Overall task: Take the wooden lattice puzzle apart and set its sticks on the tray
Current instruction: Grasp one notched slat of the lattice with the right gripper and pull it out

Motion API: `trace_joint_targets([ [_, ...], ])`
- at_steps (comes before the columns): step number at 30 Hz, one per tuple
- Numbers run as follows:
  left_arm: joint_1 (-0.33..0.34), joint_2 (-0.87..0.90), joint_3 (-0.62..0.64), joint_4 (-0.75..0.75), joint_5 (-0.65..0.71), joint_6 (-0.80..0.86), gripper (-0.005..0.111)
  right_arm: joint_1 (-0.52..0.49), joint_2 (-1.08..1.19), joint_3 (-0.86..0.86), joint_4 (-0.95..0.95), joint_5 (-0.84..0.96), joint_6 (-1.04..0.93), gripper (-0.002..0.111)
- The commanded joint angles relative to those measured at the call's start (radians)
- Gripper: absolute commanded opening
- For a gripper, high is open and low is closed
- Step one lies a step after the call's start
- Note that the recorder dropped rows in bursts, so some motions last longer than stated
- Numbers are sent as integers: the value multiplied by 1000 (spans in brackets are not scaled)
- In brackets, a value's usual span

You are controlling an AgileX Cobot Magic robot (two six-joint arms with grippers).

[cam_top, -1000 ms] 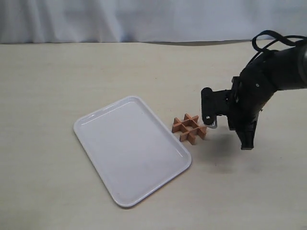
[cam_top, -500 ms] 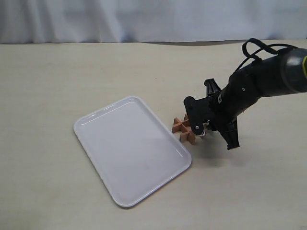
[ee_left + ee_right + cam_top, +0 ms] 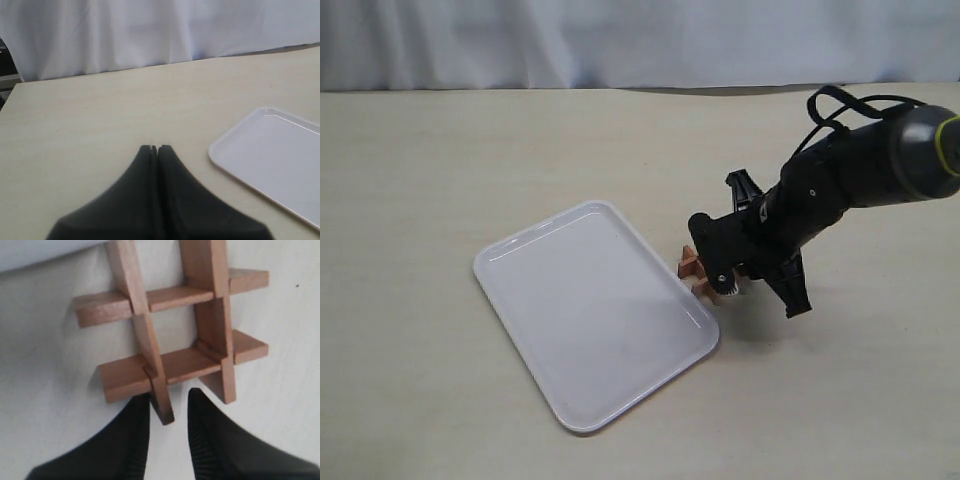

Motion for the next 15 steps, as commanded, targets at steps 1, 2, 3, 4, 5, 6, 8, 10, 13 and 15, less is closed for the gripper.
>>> trace_joint_targets([
  [1, -8, -2, 2, 0, -17, 0, 0, 2, -1, -2, 5, 16, -12, 26],
  [2, -8, -2, 2, 0, -17, 0, 0, 2, -1, -2, 5, 16, -12, 26],
  [3, -8, -2, 2, 0, -17, 0, 0, 2, -1, -2, 5, 16, -12, 26],
  [4, -8, -2, 2, 0, -17, 0, 0, 2, -1, -2, 5, 16, -12, 26],
  [5, -8, -2, 2, 0, -17, 0, 0, 2, -1, -2, 5, 14, -12, 25],
  [6, -8, -2, 2, 0, -17, 0, 0, 2, -1, -2, 5, 14, -17, 23],
  [8, -8, -2, 2, 0, -17, 0, 0, 2, -1, -2, 5, 14, -17, 15],
  [10, -8, -2, 2, 0, -17, 0, 0, 2, -3, -2, 5, 14, -17, 6],
  [13, -8, -2, 2, 0, -17, 0, 0, 2, -7, -2, 5, 13, -17, 5],
  [15, -8, -2, 2, 0, -17, 0, 0, 2, -11, -2, 5, 17, -17, 5],
])
